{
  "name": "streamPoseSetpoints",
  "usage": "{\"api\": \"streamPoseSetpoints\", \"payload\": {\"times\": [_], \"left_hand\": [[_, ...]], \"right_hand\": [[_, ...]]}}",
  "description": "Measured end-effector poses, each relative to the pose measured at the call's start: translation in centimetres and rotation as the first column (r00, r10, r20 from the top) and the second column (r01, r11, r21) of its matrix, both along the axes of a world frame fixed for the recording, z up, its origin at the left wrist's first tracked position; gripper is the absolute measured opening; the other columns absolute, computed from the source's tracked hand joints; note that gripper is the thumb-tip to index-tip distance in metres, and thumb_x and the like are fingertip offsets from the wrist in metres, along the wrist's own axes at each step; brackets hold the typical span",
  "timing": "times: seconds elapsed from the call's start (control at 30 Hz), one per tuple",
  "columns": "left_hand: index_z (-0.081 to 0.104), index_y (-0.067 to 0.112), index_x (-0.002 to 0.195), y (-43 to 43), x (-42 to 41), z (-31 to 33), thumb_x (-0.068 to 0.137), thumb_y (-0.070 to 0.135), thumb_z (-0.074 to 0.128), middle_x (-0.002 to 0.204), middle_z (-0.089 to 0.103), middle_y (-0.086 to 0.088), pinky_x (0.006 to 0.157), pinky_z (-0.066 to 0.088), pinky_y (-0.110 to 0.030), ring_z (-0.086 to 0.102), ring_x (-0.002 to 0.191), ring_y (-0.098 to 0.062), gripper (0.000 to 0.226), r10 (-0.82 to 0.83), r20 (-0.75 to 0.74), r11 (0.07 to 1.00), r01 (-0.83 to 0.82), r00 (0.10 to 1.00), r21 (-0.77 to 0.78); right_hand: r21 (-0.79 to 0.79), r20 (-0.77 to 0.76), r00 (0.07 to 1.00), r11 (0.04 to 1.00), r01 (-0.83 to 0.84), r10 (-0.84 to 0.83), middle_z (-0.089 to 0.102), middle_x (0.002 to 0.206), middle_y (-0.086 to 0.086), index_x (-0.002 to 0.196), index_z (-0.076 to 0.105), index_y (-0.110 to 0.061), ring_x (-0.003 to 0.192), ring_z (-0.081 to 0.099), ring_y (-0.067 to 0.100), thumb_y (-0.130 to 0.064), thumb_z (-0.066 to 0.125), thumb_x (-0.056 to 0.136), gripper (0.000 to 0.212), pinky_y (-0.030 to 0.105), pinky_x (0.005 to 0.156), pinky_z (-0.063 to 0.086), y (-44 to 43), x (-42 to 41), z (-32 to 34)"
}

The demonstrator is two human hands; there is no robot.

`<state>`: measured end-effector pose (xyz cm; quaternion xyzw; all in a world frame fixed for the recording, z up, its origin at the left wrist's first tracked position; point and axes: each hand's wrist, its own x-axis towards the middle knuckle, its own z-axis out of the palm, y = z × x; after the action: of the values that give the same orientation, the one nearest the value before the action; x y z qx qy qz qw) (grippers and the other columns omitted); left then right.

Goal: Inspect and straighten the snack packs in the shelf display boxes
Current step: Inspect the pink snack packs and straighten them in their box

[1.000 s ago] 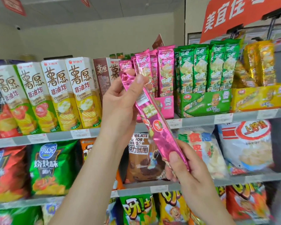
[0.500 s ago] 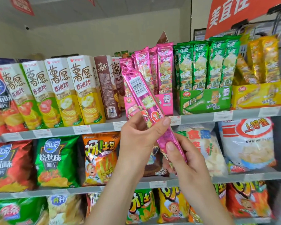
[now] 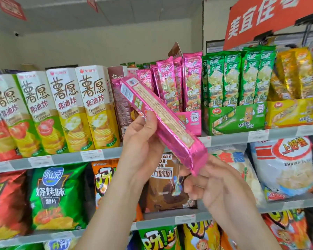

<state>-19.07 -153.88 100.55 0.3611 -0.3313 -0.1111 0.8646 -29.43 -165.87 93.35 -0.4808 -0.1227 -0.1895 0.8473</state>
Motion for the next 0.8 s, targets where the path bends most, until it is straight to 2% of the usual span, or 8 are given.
{"api": "streamPoseSetpoints", "payload": {"times": [0.1,0.27,0.4,0.47,0.53,0.63,0.7,0.8], "left_hand": [[0.061,0.001,0.101,0.3,0.8,0.4,0.085,0.021,0.054,0.09,0.072,-0.01,0.077,0.058,-0.034,0.069,0.08,-0.019,0.027,-0.067,0.051,0.998,0.067,0.996,0.008],[0.05,-0.002,0.122,1.1,1.7,0.9,0.089,0.019,0.052,0.111,0.07,-0.019,0.076,0.056,-0.034,0.07,0.093,-0.025,0.039,-0.248,0.127,0.968,0.243,0.96,0.053],[0.046,0.005,0.134,1.3,2.6,1.6,0.093,0.029,0.053,0.122,0.065,-0.017,0.085,0.052,-0.041,0.066,0.104,-0.029,0.048,-0.115,0.189,0.976,0.076,0.975,0.203],[0.055,0.017,0.127,1.2,2.5,2.1,0.084,0.046,0.063,0.109,0.071,0.002,0.078,0.055,-0.027,0.069,0.098,-0.013,0.052,0.059,0.33,0.927,-0.175,0.942,0.332],[0.058,0.018,0.117,1.2,2.5,2.5,0.077,0.049,0.071,0.097,0.073,0.014,0.069,0.051,-0.009,0.069,0.09,0.0,0.052,0.145,0.489,0.862,-0.352,0.86,0.364],[0.059,0.01,0.107,1.3,2.9,3.0,0.074,0.035,0.078,0.084,0.074,0.01,0.065,0.052,-0.011,0.072,0.08,-0.004,0.045,0.187,0.543,0.862,-0.402,0.818,0.309],[0.059,0.015,0.111,1.4,3.4,3.3,0.069,0.032,0.08,0.082,0.075,0.006,0.066,0.055,-0.019,0.073,0.079,-0.011,0.05,0.191,0.518,0.889,-0.37,0.834,0.268],[0.061,0.019,0.113,1.5,3.8,3.8,0.068,0.033,0.079,0.089,0.076,0.003,0.068,0.058,-0.025,0.073,0.083,-0.015,0.051,0.167,0.52,0.891,-0.354,0.838,0.283]], "right_hand": [[0.005,0.003,0.995,0.995,-0.095,0.095,0.068,0.093,0.03,0.101,0.074,-0.007,0.06,0.065,0.028,-0.042,0.075,0.07,0.047,0.029,0.05,0.052,-0.1,0.5,0.8],[-0.152,0.065,0.994,0.984,0.097,-0.087,0.073,0.088,0.024,0.108,0.075,-0.024,0.059,0.071,0.024,-0.063,0.08,0.065,0.058,0.023,0.05,0.054,1.1,1.4,1.2],[-0.233,0.127,0.953,0.926,0.297,-0.274,0.075,0.081,0.017,0.112,0.073,-0.036,0.06,0.07,0.023,-0.066,0.078,0.066,0.055,0.022,0.053,0.055,1.6,2.2,1.0],[-0.319,0.209,0.862,0.801,0.506,-0.461,0.077,0.08,0.002,0.111,0.07,-0.047,0.061,0.069,0.012,-0.063,0.076,0.068,0.046,0.019,0.058,0.055,1.8,2.8,0.7],[-0.425,0.34,0.701,0.562,0.709,-0.628,0.075,0.091,-0.019,0.115,0.066,-0.051,0.071,0.07,-0.001,-0.055,0.072,0.071,0.045,0.01,0.066,0.053,2.0,3.4,0.4],[-0.496,0.5,0.521,0.265,0.827,-0.692,0.069,0.105,-0.025,0.119,0.063,-0.043,0.088,0.067,-0.002,-0.054,0.069,0.076,0.045,0.004,0.074,0.046,2.1,4.1,0.3],[-0.482,0.486,0.556,0.324,0.814,-0.674,0.069,0.104,-0.02,0.113,0.063,-0.044,0.089,0.067,0.004,-0.056,0.069,0.077,0.038,0.009,0.074,0.049,2.2,4.3,0.7],[-0.445,0.398,0.7,0.543,0.712,-0.592,0.071,0.099,-0.013,0.103,0.064,-0.041,0.083,0.069,0.007,-0.055,0.068,0.078,0.029,0.013,0.07,0.052,1.9,4.8,1.3]]}}
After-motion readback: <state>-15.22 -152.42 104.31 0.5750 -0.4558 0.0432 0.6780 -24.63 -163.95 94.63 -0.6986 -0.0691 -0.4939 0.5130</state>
